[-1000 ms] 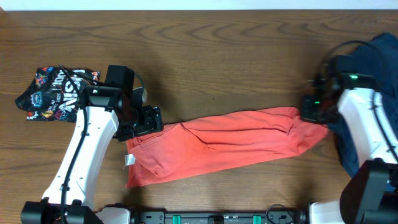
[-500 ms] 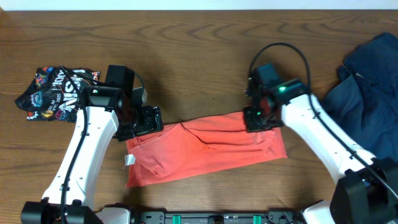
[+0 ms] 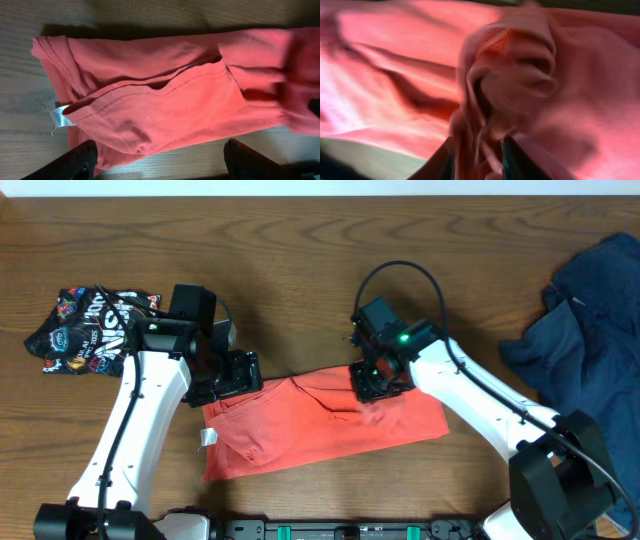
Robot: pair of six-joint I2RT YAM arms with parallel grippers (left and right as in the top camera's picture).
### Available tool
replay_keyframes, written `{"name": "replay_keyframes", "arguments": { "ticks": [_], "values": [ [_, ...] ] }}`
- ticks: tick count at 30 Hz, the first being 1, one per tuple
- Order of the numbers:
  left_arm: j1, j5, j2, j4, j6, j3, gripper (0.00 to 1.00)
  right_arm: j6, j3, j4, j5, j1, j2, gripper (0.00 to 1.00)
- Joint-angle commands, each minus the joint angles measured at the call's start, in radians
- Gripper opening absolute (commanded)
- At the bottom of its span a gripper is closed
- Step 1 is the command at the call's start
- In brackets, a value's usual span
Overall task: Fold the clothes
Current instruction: 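Fold the strip's right end leftward toward the left gripper with the right gripper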
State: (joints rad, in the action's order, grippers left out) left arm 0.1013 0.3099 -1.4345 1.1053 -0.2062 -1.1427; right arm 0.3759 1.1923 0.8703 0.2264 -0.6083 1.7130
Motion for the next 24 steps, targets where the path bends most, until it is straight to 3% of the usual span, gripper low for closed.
{"name": "replay_keyframes", "arguments": {
  "ticks": [1, 3, 5, 11, 14, 19, 24],
  "values": [
    [0.0, -0.01, 0.008, 0.004, 0.002, 0.0, 0.82, -0.15, 0.014, -0.014, 0.183, -0.033, 0.002, 0.34],
    [0.0, -0.009, 0.008, 0.004, 0.002, 0.0, 0.82, -0.258, 0.014, -0.004, 0.215, -0.034, 0.002, 0.39],
    [0.0, -0.009, 0.008, 0.004, 0.002, 0.0, 0.82, -0.258, 0.014, 0.004, 0.134, -0.027, 0.002, 0.23],
    [0.0, -0.014, 0.008, 0.009, 0.002, 0.0, 0.83, -0.013, 0.015, 0.023, -0.222, 0.008, 0.002, 0.26],
    [0.0, -0.08, 0.007, 0.03, 0.002, 0.0, 0.89, 0.049, 0.015, 0.047, -0.319, 0.019, 0.002, 0.27],
    [0.0, -0.153, 0.0, 0.032, -0.025, 0.039, 0.99, 0.08, 0.02, 0.087, -0.365, 0.059, -0.017, 0.31],
    [0.0, -0.155, -0.037, -0.066, -0.059, 0.133, 1.0, 0.079, 0.02, 0.126, -0.328, 0.124, -0.049, 0.36]
  ]
}}
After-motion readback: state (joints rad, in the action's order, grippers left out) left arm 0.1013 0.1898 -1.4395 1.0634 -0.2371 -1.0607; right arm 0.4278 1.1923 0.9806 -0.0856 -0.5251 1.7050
